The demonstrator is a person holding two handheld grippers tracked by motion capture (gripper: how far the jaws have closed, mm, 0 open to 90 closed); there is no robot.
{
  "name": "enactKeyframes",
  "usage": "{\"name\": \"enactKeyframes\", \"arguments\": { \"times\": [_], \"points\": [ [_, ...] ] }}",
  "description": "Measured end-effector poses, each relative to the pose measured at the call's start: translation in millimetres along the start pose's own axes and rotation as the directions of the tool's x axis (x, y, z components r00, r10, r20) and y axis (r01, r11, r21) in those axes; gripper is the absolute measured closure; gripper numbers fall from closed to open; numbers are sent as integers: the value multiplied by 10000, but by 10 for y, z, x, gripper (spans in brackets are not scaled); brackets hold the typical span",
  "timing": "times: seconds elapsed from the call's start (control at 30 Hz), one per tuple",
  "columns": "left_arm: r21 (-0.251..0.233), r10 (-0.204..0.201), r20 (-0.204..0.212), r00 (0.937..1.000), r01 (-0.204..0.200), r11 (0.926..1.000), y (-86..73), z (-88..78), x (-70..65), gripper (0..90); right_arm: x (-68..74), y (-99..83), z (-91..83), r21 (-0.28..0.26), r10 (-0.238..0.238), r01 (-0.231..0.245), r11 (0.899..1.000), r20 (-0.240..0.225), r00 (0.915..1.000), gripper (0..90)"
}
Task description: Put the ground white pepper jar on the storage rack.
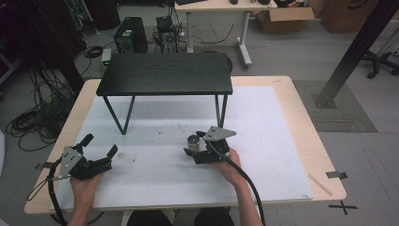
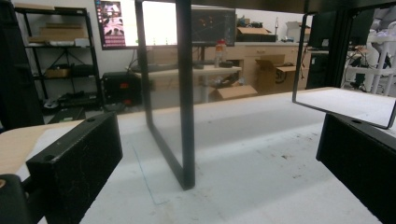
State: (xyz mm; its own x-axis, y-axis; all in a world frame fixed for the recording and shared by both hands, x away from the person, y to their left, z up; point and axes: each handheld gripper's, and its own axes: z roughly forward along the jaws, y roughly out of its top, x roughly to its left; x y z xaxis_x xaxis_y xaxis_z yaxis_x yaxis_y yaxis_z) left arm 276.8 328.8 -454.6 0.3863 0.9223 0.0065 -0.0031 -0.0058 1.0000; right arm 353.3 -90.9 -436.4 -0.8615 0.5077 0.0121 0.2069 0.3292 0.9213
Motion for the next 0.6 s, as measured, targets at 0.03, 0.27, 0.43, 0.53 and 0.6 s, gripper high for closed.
{"name": "enactKeyframes", "arguments": {
  "times": [0.03, 0.27, 0.43, 0.53, 0.6],
  "points": [
    [-3, 0, -1, 10000, 0, 10000, 0, 0, 0, 6, 0, 1, -3, 26, -51, 51, 10000, -7, 10000, 260],
    [1, 1, -3, 10000, -1, 10000, 0, 0, 0, 7, 20, -1, 0, 228, -127, 129, 9997, -107, 9999, 395],
    [7, 1, -2, 10000, -1, 10000, 0, 0, 0, 7, 4, 3, -23, 214, -84, 83, 9997, 78, 9999, 483],
    [3, 0, -1, 10000, 0, 10000, 0, 0, 0, 7, -3, 2, -26, 231, -29, 26, 9997, 109, 9999, 487],
    [-4, 0, -1, 10000, 0, 10000, 0, -1, 0, 7, -7, 1, -24, 213, -23, 21, 9998, 112, 9999, 488]
  ]
}}
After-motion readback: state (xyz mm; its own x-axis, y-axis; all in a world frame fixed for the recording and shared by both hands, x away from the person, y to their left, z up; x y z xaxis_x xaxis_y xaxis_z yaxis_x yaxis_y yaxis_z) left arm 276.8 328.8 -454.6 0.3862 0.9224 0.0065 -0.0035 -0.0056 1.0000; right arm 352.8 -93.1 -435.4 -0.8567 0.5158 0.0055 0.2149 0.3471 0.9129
